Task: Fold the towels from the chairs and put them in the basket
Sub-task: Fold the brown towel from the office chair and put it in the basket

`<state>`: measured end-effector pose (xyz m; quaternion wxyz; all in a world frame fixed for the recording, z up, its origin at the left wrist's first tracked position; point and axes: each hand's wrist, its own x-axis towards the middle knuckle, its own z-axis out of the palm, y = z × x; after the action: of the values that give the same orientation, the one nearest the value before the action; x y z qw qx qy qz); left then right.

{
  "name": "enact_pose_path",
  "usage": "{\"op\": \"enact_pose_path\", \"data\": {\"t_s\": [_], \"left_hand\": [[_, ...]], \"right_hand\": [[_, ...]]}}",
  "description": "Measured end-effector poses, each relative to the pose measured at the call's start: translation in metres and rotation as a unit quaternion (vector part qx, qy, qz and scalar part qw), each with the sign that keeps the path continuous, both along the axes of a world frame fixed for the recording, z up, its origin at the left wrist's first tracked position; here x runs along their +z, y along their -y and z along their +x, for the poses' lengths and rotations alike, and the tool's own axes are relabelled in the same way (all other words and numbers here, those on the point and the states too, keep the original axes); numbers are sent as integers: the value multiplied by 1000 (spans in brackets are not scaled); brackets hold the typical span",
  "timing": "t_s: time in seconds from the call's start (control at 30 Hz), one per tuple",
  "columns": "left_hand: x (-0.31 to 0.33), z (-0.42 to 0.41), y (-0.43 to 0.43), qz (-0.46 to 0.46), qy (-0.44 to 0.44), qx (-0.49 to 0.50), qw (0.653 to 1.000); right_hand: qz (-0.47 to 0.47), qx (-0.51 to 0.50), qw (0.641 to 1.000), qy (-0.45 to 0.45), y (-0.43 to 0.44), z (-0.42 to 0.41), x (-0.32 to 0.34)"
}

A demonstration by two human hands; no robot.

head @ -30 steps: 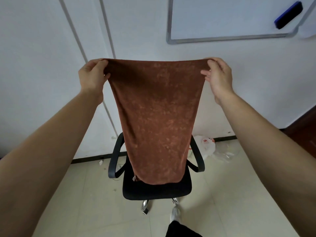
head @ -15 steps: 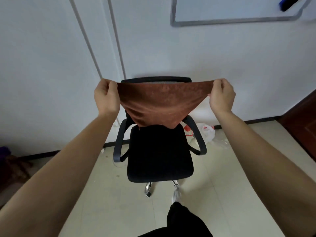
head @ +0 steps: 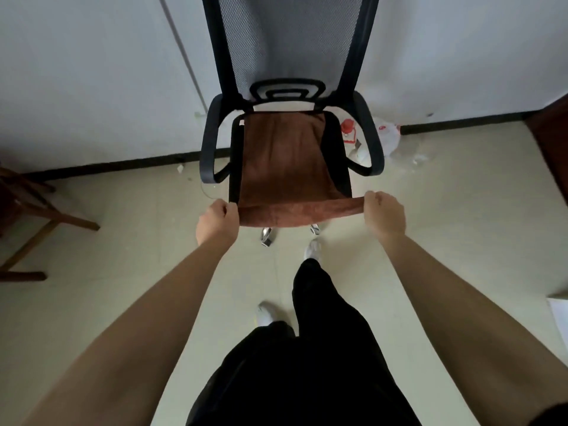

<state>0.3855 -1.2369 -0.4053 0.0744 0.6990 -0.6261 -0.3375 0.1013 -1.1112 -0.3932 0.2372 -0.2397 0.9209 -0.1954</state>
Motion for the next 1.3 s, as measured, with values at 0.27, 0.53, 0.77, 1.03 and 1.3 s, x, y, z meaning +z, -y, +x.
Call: {"op": "enact_pose_path", "data": {"t_s": [0.27, 0.53, 0.77, 1.03, 1.3], "left_hand": [[-33, 20, -18, 77, 22, -38, 996], [-38, 2, 34, 83, 45, -29, 995], [-60, -26, 71, 140, 152, -68, 976], [-95, -95, 185, 82, 87, 20, 993], [-184, -152, 313, 112, -56, 144, 982]], "right_hand": [[95, 29, 992, 73, -28, 8, -29], [44, 39, 995, 79, 28, -19, -27], [137, 133, 978, 88, 82, -45, -57], [42, 74, 992, 97, 198, -104, -101], [5, 41, 990, 133, 318, -165, -202]]}}
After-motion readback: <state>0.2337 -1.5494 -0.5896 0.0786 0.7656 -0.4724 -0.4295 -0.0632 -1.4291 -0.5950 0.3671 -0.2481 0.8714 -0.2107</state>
